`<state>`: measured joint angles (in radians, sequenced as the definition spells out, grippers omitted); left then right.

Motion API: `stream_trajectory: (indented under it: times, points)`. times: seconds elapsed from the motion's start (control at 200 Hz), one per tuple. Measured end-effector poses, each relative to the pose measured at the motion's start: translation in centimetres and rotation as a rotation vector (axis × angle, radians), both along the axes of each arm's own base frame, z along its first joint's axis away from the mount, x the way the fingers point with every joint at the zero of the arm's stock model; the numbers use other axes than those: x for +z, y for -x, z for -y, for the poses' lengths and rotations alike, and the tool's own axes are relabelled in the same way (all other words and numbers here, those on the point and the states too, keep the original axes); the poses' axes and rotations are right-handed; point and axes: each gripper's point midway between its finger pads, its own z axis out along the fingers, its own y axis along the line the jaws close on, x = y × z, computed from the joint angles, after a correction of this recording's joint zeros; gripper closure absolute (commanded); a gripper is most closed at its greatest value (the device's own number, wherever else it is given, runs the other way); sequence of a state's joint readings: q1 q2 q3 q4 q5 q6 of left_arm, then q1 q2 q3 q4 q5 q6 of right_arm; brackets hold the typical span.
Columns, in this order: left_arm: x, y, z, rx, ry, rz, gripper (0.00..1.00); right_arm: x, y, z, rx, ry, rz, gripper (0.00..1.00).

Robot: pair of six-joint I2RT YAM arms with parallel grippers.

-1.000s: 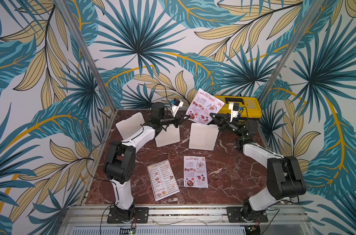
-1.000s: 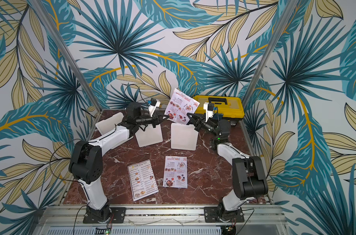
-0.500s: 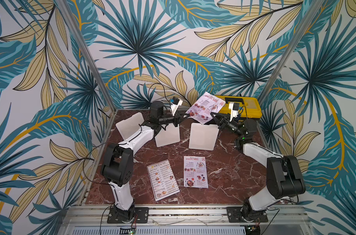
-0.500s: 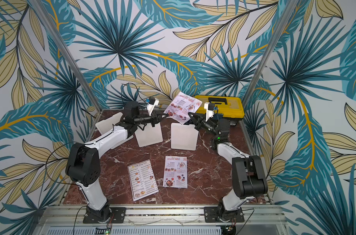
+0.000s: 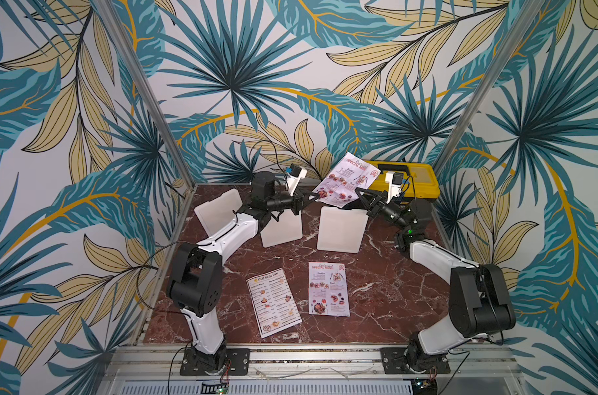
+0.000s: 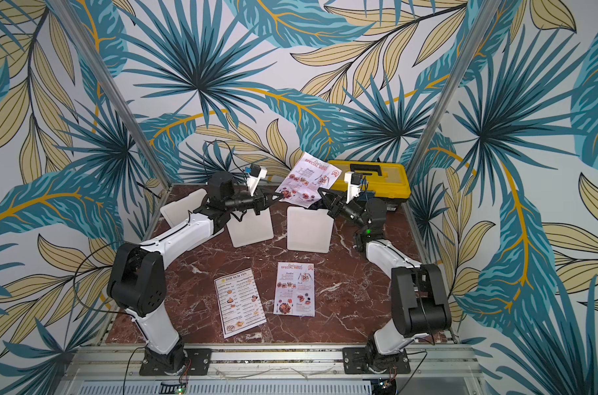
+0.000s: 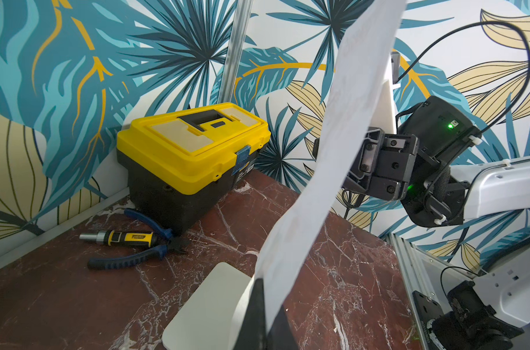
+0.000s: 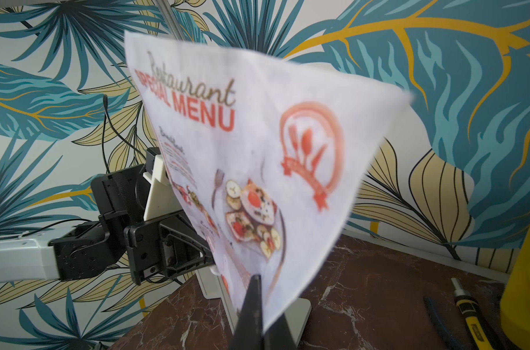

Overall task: Insert the menus into the narrow rack
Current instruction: Insert the menu into the narrow rack.

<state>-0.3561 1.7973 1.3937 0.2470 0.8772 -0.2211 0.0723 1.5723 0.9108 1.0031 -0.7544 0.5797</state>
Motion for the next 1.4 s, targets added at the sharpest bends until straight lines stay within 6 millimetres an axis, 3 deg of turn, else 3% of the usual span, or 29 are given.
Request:
stream_trajectory:
  times: [0.521, 0.926, 1.402]
  points:
    - [0.0, 0.0, 0.3, 0.016, 0.025, -0.074, 1.00, 0.5, 0.6, 0.6, -0.035, -0.014, -0.076, 1.00]
    - [0.0, 0.0, 0.5, 0.024, 0.032, -0.100, 1.00, -1.2, 0.1, 1.0, -0.074, 0.004, -0.157, 1.00]
    - [-0.1, 0.1, 0.6, 0.024, 0.041, -0.128, 1.00, -1.3, 0.3, 1.2, -0.094, 0.015, -0.205, 1.00]
